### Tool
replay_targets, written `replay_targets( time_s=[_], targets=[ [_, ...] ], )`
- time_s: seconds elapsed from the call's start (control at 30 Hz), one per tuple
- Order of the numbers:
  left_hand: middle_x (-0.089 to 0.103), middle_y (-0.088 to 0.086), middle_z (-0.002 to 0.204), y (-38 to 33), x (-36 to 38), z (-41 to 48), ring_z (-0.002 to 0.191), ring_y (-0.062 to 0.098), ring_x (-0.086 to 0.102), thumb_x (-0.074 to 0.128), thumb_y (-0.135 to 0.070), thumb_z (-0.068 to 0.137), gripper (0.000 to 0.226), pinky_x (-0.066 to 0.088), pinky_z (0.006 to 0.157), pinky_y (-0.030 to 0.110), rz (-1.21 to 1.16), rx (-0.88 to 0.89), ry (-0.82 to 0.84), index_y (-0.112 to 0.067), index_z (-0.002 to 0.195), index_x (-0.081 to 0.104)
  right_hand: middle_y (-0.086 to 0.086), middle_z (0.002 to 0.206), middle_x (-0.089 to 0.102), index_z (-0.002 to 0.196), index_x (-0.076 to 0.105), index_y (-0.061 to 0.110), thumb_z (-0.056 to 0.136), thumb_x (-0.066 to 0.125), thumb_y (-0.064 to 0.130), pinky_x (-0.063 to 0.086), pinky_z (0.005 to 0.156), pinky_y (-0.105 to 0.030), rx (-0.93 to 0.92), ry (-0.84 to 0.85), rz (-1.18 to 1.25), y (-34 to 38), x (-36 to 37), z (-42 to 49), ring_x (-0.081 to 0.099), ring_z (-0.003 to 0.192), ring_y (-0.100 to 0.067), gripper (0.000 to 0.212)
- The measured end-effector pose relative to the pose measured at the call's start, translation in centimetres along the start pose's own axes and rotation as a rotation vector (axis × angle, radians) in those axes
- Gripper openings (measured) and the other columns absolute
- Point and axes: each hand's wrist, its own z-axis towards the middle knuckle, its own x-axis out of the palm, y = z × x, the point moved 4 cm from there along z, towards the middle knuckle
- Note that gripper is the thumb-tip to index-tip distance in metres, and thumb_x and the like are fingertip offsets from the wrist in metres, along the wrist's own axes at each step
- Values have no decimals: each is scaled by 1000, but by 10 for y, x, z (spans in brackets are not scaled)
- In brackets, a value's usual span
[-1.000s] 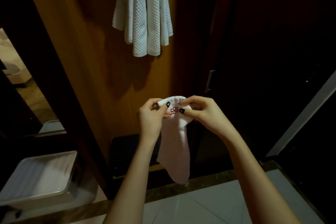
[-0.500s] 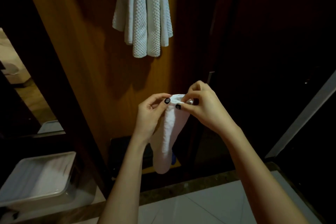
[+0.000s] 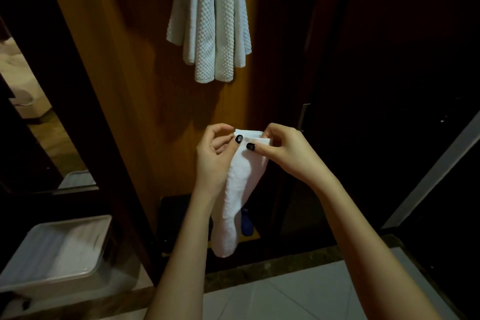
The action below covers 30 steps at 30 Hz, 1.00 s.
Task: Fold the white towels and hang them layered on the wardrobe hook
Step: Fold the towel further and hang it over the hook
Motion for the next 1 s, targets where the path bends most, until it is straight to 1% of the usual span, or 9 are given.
replay_targets(
  time_s=[0.07,0.13,0.23,0.3,0.4,0.5,0.63,0.8,1.0],
  targets=[
    [71,8,105,-1,1,3,103,20,69,68,-8,89,24,56,86,35,-3,2,-31,-26,99,55,-1,73,62,79,56,10,86,73,35,42,55,-31,-5,-42,73,0,4,4,55,63,-9,30],
    [70,5,105,0,2,6,102,15,69,68,-10,90,23,56,85,29,-21,0,-42,-25,99,53,-2,72,57,81,54,6,86,73,28,37,54,-24,-16,-100,131,-1,6,8,48,62,-5,30],
    [67,-5,103,6,-5,8,95,4,66,59,-19,96,12,54,79,21,28,-14,-38,-28,101,54,-3,77,55,85,51,1,87,73,17,40,57,-24,-48,-136,287,-1,2,15,52,69,-10,26],
    [66,-13,95,15,-11,4,88,-1,61,53,-22,99,10,48,76,14,94,-17,25,-28,97,60,-1,80,56,86,53,7,86,73,15,43,58,-22,-56,-109,397,-3,-5,20,54,72,-11,22],
    [66,-14,79,26,-10,-5,76,0,58,53,-19,99,19,42,67,7,133,-48,133,-26,89,67,5,83,61,83,59,20,83,74,16,48,63,-26,-44,2,547,-6,-17,29,59,77,-13,16],
    [70,-21,80,29,-2,-5,78,-8,62,59,-12,96,16,45,69,6,100,-117,160,-27,91,65,2,85,64,81,61,20,84,73,10,49,67,-29,-31,44,629,-7,-27,37,61,80,-17,16],
    [71,-13,77,25,7,-3,77,-1,65,64,-5,91,13,49,69,12,48,-115,153,-18,91,65,4,81,68,83,62,14,87,68,2,53,62,-22,-23,32,773,-5,-38,42,66,75,-11,14],
    [71,-16,80,12,15,-5,83,-1,64,67,-3,88,16,48,75,12,61,-2,160,-19,85,69,2,81,69,83,61,11,89,65,3,54,58,-23,26,-3,814,-6,-44,39,68,74,-11,11],
    [68,-17,78,2,17,-9,78,-2,62,69,5,83,25,49,73,14,66,89,156,-20,82,66,1,83,67,82,62,11,90,64,4,54,59,-25,68,-32,881,-6,-47,36,67,75,-12,11]
  ],
)
